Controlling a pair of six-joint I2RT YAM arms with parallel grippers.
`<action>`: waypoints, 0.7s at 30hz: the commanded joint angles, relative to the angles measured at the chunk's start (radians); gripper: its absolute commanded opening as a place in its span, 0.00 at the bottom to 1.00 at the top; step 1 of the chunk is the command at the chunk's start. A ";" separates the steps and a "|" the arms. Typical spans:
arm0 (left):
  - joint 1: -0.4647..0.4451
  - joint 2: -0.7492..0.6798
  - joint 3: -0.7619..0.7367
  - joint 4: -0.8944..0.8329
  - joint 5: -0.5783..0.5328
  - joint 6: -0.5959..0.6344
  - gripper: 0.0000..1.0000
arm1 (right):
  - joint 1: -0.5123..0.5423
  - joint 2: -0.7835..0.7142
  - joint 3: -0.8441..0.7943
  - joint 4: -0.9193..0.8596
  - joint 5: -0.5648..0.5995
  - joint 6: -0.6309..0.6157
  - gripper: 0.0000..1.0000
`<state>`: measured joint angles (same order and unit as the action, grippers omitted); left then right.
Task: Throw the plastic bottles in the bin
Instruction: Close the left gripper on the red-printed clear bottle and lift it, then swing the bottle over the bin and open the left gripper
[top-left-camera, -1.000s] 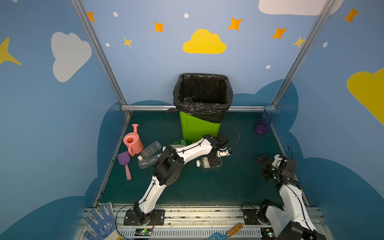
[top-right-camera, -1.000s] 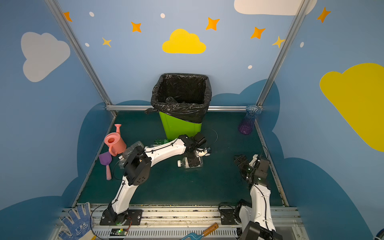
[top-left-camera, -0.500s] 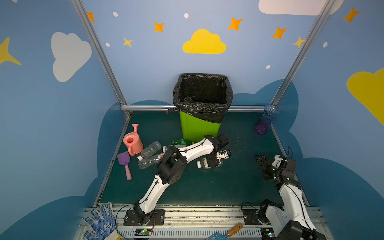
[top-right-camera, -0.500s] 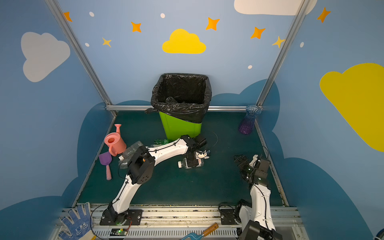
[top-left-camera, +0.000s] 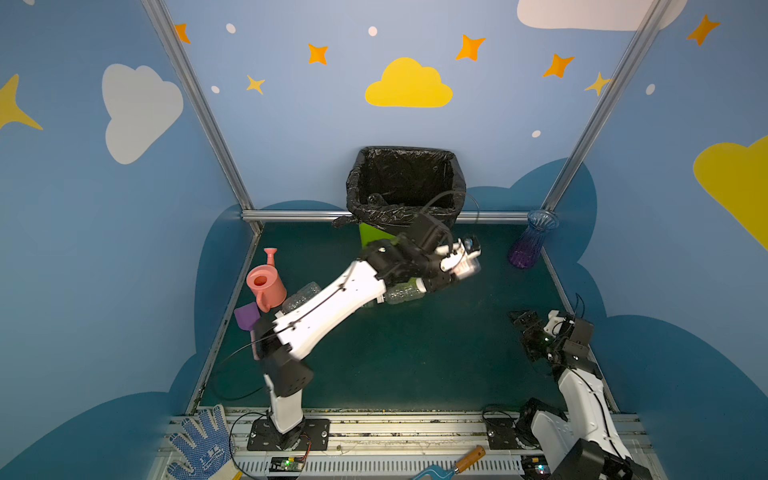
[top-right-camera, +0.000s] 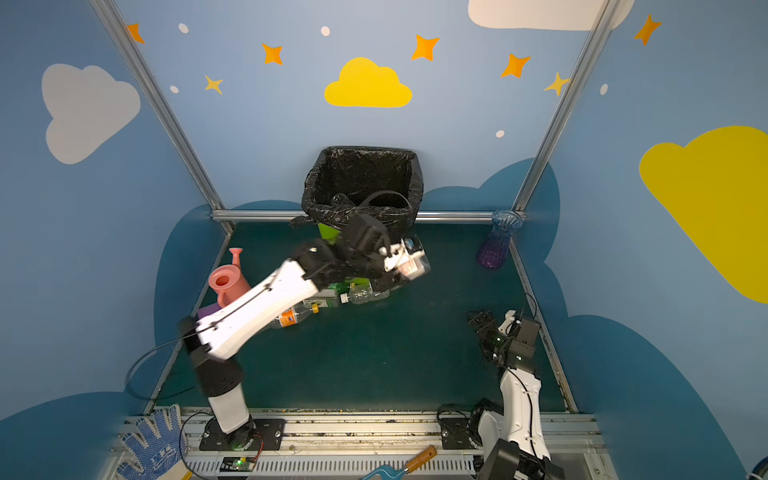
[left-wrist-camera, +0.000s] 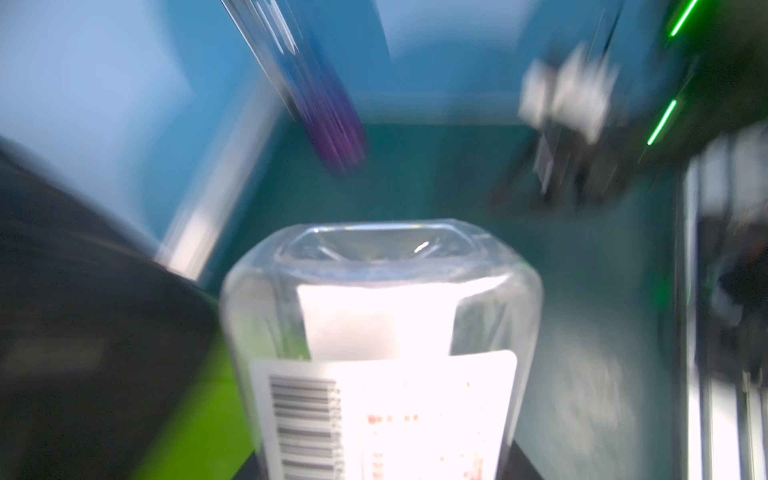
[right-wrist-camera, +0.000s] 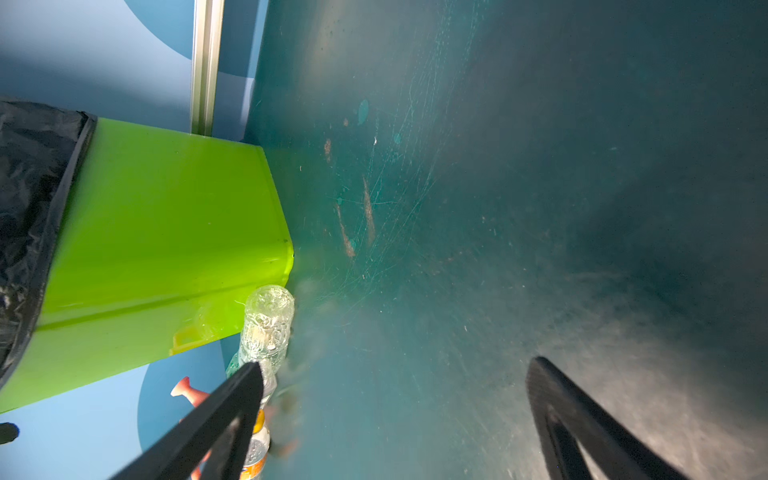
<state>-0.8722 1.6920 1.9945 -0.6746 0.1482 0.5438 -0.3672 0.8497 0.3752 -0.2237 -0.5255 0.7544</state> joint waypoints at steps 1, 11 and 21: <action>0.004 -0.231 -0.081 0.353 -0.034 0.031 0.46 | -0.004 0.019 0.041 0.021 -0.037 0.010 0.97; 0.257 -0.251 -0.028 0.735 0.086 -0.185 0.47 | -0.001 0.051 0.085 0.058 -0.090 0.039 0.97; 0.404 0.628 1.104 0.257 0.195 -0.610 0.76 | -0.005 -0.055 0.098 -0.058 -0.063 -0.013 0.98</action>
<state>-0.4671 2.2650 2.9147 -0.2283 0.2840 0.0757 -0.3676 0.8387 0.4458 -0.2245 -0.6029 0.7757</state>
